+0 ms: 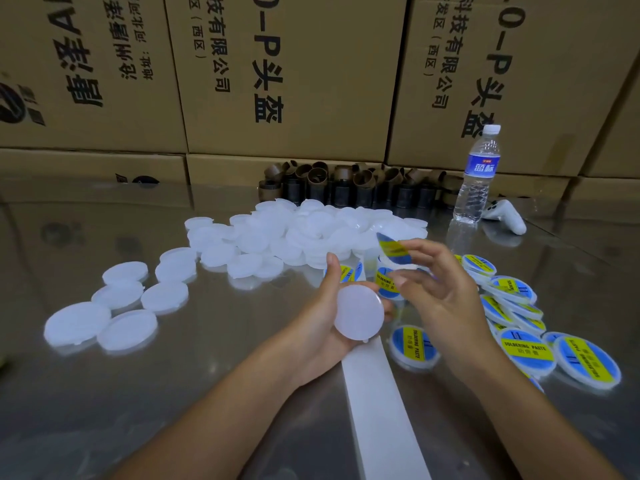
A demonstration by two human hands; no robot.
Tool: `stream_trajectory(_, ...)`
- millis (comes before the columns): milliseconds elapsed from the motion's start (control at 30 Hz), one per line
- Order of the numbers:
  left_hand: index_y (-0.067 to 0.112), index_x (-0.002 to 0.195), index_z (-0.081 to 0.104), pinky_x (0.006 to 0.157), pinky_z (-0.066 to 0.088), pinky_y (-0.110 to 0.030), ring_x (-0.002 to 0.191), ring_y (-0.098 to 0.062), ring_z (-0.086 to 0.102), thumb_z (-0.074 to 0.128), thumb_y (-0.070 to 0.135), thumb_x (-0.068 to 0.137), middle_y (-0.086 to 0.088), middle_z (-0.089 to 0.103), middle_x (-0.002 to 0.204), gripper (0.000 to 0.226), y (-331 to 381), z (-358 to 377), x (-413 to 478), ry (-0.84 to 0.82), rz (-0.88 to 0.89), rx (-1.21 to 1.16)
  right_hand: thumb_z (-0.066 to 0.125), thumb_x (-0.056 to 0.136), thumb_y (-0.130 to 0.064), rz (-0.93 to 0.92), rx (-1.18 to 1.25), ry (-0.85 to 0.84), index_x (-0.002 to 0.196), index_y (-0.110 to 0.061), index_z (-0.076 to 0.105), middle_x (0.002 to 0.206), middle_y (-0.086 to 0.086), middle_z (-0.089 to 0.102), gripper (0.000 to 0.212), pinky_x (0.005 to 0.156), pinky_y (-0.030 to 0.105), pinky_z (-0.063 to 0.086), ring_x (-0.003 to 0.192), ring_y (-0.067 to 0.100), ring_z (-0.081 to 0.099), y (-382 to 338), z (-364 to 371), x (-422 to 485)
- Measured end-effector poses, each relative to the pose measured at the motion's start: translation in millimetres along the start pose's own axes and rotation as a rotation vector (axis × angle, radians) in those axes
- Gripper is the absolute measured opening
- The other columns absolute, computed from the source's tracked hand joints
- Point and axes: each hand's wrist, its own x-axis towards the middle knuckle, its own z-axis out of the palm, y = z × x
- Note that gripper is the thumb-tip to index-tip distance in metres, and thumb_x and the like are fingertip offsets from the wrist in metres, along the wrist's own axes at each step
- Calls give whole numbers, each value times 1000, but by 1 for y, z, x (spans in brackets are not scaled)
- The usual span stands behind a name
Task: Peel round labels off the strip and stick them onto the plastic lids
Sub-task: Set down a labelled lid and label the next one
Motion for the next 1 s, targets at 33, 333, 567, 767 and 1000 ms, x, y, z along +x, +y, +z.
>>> stream_trajectory(33, 13, 73, 69, 73, 40, -30, 64, -19, 62, 26, 71, 83, -9, 65, 71, 73, 0, -1, 0, -20, 0, -18, 56, 86, 11, 25, 60, -30, 101, -29, 58, 106, 2, 60, 43, 67, 16, 51, 84, 11, 66, -1, 0, 0)
stream_trajectory(333, 18, 74, 77, 64, 51, -23, 65, -17, 61, 16, 68, 89, -7, 64, 71, 81, 0, -1, 0, -86, -19, -31, 48, 86, 12, 88, 206, -59, 96, -28, 63, 79, 1, 66, 44, 64, 23, 48, 68, 14, 57, -1, -1, 2)
stream_trajectory(567, 18, 112, 64, 90, 50, -28, 98, -12, 68, 19, 64, 91, -2, 72, 106, 68, -3, -3, 3, -58, -8, 61, 46, 90, 10, 83, 131, -231, 86, -22, 71, 78, -10, 72, 41, 65, 14, 49, 74, 2, 65, -4, 4, -2)
stream_trajectory(767, 12, 117, 61, 83, 55, -26, 108, -15, 65, 26, 62, 91, -5, 69, 115, 67, -5, -4, 4, -52, -8, 55, 54, 90, 4, -25, -129, -261, 88, -33, 71, 84, 6, 60, 41, 67, 36, 48, 75, 14, 53, 1, 7, -7)
stream_trajectory(1000, 10, 109, 65, 86, 55, -29, 101, -17, 68, 14, 61, 95, -9, 72, 106, 73, -6, -7, 6, -42, -19, 31, 51, 93, -2, -87, -265, -287, 93, -34, 65, 83, -9, 47, 35, 72, 49, 48, 81, 15, 48, 2, 8, -9)
